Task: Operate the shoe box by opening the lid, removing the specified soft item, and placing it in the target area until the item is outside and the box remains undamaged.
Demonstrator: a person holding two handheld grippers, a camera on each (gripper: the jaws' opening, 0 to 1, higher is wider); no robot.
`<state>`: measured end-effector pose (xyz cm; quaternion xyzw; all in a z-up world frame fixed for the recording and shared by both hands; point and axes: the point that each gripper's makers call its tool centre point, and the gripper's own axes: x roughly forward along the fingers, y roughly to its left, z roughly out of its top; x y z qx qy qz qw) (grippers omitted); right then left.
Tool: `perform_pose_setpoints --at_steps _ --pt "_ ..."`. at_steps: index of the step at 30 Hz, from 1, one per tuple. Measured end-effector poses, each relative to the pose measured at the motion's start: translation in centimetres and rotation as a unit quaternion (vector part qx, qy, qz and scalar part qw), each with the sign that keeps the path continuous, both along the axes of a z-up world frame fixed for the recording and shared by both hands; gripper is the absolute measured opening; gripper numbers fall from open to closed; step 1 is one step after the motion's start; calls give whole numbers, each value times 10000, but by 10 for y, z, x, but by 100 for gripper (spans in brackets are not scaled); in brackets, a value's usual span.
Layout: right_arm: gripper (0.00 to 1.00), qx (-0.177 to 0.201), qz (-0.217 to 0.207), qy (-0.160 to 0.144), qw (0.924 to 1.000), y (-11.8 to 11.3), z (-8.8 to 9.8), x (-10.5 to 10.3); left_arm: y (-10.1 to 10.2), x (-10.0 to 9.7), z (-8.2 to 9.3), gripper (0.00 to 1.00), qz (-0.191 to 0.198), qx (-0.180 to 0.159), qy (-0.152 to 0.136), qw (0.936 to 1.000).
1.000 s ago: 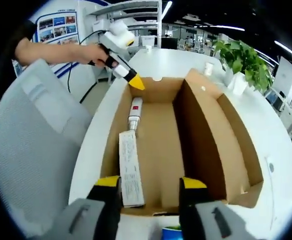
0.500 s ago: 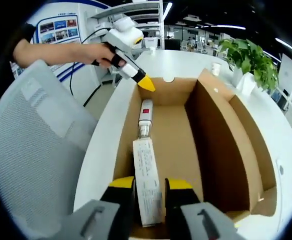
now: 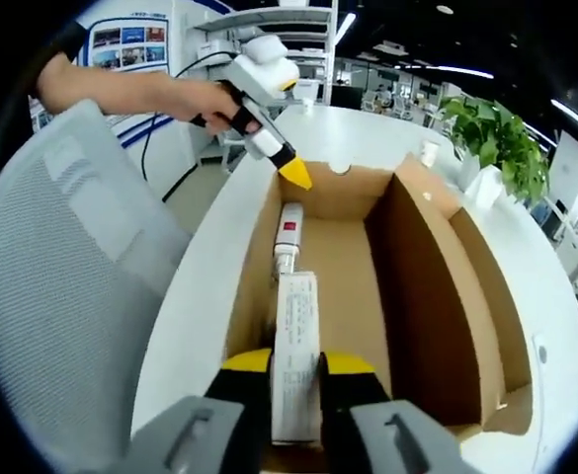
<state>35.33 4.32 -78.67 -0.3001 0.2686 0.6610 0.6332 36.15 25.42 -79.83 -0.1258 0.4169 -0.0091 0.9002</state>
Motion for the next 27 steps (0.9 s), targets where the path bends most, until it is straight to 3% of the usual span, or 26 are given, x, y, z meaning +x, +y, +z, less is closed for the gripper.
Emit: perform_pose_setpoints --at_steps 4,7,13,27 --pt "14 134 -23 -108 9998 3 8 4 -1 -1 1 5 2 -1 -12 10000" --pt "14 494 -154 75 9986 9 23 5 0 0 0 5 7 -13 -19 10000" --pt "14 849 -305 30 9959 9 49 11 0 0 1 5 -1 -15 -10 10000" --pt "14 1564 -301 -166 9871 -30 125 23 -9 -8 6 5 -2 5 -20 10000"
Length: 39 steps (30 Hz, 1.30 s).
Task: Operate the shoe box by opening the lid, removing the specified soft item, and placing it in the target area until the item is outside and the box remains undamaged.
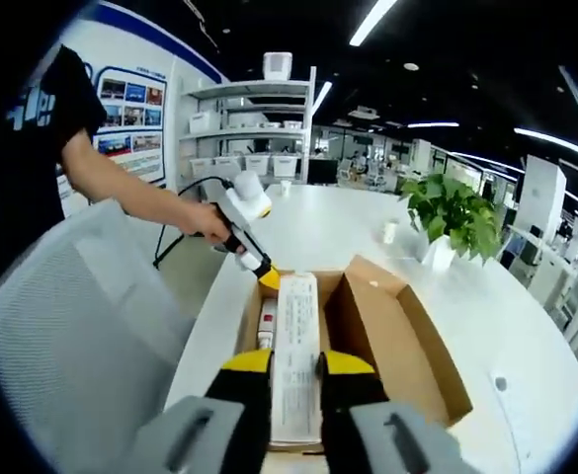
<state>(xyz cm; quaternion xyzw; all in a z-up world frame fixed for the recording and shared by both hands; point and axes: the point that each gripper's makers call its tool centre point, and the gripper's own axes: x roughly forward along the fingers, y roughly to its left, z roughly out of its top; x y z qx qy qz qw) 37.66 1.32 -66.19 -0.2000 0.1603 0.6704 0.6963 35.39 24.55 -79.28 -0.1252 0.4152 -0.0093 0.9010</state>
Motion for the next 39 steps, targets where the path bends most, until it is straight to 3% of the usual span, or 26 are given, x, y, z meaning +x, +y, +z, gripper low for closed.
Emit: perform_pose_setpoints --at_steps 11,22,32,39 --pt "14 -222 -94 -353 9991 -58 20 24 1 0 0 5 22 -32 -4 10000" --pt "13 -435 -448 -571 9964 -118 31 54 2 2 -1 5 37 -6 51 10000" --pt "13 -803 -665 -674 9923 -165 14 82 2 3 -1 6 116 -153 46 9998" --pt "13 -1053 -717 -693 9894 -186 -3 97 1 4 -2 5 96 -129 81 9998"
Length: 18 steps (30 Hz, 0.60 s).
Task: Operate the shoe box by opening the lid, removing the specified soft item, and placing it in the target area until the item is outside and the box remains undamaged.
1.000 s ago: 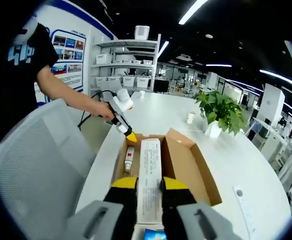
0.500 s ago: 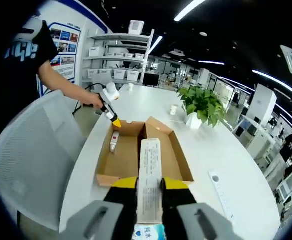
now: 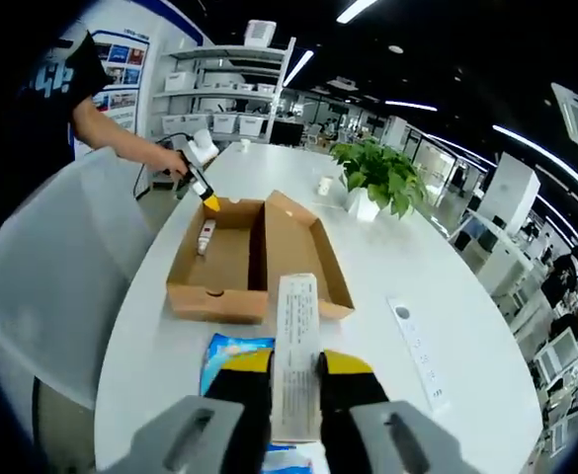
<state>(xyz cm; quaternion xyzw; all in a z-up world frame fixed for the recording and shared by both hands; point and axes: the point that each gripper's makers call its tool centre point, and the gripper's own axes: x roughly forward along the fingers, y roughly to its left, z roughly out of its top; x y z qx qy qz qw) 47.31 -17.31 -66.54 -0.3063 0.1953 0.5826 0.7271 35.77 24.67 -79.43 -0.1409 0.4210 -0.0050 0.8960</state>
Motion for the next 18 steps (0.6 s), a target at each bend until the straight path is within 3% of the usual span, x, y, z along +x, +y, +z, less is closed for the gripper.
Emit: perform_pose_setpoints --at_steps 9,18 --pt "13 -604 -84 -89 9981 -34 -30 25 6 4 -3 5 -23 21 0 10000" --pt "14 -800 -196 121 9965 -55 -53 38 9 6 -5 5 -52 21 0 10000"
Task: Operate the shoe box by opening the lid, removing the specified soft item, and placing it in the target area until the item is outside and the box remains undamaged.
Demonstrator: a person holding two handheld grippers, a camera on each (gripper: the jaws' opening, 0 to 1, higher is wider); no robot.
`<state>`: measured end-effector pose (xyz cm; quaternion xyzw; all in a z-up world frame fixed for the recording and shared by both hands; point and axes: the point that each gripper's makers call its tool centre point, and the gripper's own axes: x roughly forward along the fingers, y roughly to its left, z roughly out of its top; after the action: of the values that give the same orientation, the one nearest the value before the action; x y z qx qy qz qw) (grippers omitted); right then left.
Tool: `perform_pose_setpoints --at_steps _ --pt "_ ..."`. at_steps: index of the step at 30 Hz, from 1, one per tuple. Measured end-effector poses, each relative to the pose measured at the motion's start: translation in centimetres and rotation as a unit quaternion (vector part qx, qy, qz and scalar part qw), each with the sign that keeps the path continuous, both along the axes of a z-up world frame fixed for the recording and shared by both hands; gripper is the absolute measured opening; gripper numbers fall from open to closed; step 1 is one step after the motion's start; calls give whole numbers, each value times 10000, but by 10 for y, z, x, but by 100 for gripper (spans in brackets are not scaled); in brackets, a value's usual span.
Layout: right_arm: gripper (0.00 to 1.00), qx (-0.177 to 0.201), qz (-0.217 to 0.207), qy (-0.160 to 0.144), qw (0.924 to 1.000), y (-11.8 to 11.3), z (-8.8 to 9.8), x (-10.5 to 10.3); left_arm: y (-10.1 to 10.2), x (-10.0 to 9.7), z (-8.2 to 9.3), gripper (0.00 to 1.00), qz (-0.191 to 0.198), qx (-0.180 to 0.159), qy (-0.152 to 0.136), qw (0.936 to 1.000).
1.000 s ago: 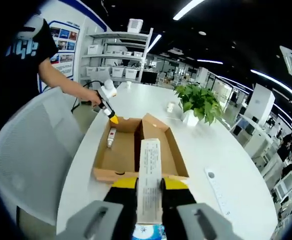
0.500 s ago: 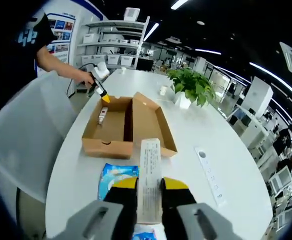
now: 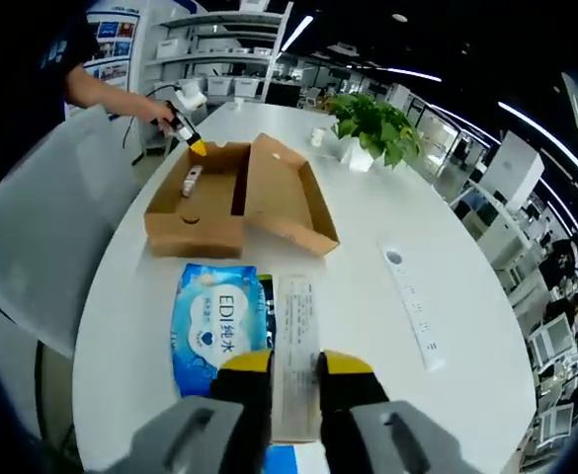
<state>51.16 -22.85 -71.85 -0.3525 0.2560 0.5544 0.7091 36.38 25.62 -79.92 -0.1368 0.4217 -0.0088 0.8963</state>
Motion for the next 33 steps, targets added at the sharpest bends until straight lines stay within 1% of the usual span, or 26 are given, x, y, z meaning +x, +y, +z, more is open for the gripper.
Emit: perform_pose_setpoints --at_steps 10,13,16,22,29,33 --pt "14 -411 -1 100 9991 -23 -24 10 0 0 -1 6 4 -37 23 10000" --pt "14 -586 16 73 9983 -30 -31 12 0 0 -1 6 14 -59 15 10000" --pt "14 -676 26 67 9977 -34 -39 14 -1 0 0 6 2 -22 32 10000" --pt "14 -1017 172 111 9946 -45 -54 13 -2 -1 0 6 18 -40 22 10000" --pt "14 -1181 142 132 9928 -55 -61 15 -4 -2 1 6 17 -42 20 10000" --pt "14 -1432 209 97 9894 -65 -68 15 -2 -1 0 6 33 -66 7 10000"
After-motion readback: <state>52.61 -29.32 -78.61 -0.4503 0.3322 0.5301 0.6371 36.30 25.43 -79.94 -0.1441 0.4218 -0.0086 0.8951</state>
